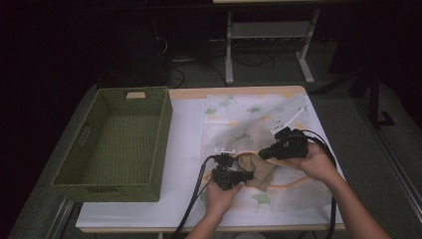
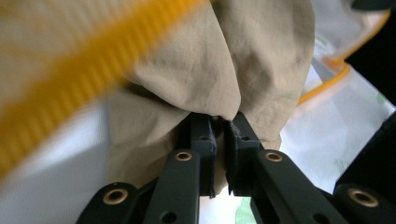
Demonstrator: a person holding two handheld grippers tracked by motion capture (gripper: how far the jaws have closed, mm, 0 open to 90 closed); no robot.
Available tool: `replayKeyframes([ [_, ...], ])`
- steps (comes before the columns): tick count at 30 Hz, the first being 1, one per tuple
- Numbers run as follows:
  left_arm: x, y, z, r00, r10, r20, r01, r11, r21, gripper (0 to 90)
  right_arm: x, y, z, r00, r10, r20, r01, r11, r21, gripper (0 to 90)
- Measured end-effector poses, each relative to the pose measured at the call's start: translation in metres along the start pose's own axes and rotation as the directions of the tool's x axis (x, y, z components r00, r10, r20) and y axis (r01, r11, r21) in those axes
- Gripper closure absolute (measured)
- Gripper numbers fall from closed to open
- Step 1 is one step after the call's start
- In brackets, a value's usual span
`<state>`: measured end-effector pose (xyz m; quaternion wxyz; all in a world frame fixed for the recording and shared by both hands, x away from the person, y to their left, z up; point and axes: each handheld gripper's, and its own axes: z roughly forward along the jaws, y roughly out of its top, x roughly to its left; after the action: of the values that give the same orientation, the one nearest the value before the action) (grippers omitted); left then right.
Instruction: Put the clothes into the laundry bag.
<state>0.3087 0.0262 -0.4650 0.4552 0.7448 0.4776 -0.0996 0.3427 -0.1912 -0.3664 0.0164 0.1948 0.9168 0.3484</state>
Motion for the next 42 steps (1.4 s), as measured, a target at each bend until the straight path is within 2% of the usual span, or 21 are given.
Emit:
replayKeyframes([
  [4,0.004,0.006,0.001,0.9986,-0.053,0.005,0.053,0.9975,-0.046,84.5,0.000,-0.003,-0.003,1.0000,0.004,0.001,-0.004,1.000,-0.004,87.8],
  [8,0.001,0.002,-0.003,0.9999,-0.010,-0.004,0.010,0.9993,-0.036,83.0,-0.001,-0.006,-0.005,1.0000,0.009,0.003,-0.009,1.000,-0.010,87.8],
  [12,-0.003,-0.005,-0.011,0.9998,0.018,0.005,-0.018,0.9994,-0.028,76.8,-0.003,-0.009,-0.006,0.9999,0.015,0.006,-0.015,1.000,-0.015,87.8],
  [18,-0.008,-0.015,-0.016,0.9989,0.036,0.030,-0.036,0.9993,-0.005,70.9,0.000,-0.012,-0.006,0.9996,0.026,0.013,-0.025,1.000,-0.010,87.7],
  [19,-0.012,-0.018,-0.014,0.9964,0.084,0.016,-0.084,0.9961,0.028,70.9,0.001,-0.012,-0.006,0.9996,0.023,0.015,-0.022,1.000,-0.009,87.7],
  [20,-0.013,-0.019,-0.012,0.9959,0.089,0.018,-0.090,0.9953,0.036,70.9,0.001,-0.012,-0.007,0.9996,0.023,0.018,-0.023,1.000,-0.014,87.7],
  [24,-0.013,-0.018,-0.007,0.9971,0.073,0.024,-0.074,0.9967,0.033,72.9,0.001,-0.011,-0.006,0.9996,0.023,0.016,-0.023,1.000,-0.011,87.7],
  [26,-0.011,-0.016,-0.003,0.9981,0.060,0.010,-0.061,0.9980,0.019,79.5,0.003,-0.011,-0.004,0.9997,0.018,0.017,-0.018,1.000,0.001,87.6],
  [31,-0.005,-0.010,0.003,0.9999,0.002,0.012,-0.002,0.9998,-0.019,84.3,0.002,-0.014,-0.004,0.9998,0.018,0.009,-0.018,1.000,-0.003,87.6],
  [34,-0.001,-0.003,0.006,0.9994,-0.031,0.013,0.032,0.9976,-0.061,85.0,0.001,-0.016,-0.005,0.9998,0.020,0.007,-0.020,1.000,0.002,87.6],
  [36,0.000,-0.002,0.007,0.9995,-0.030,0.008,0.030,0.9972,-0.069,85.0,0.001,-0.016,-0.006,0.9997,0.023,0.006,-0.023,1.000,0.004,87.6],
  [39,-0.001,-0.004,0.006,1.0000,-0.008,0.002,0.009,0.9987,-0.050,84.6,0.001,-0.018,-0.007,0.9997,0.022,0.005,-0.022,1.000,0.004,87.6],
  [42,-0.004,-0.007,-0.001,0.9996,0.012,0.024,-0.011,0.9994,-0.033,81.8,0.001,-0.021,-0.007,0.9996,0.030,0.002,-0.030,1.000,0.007,87.6],
])
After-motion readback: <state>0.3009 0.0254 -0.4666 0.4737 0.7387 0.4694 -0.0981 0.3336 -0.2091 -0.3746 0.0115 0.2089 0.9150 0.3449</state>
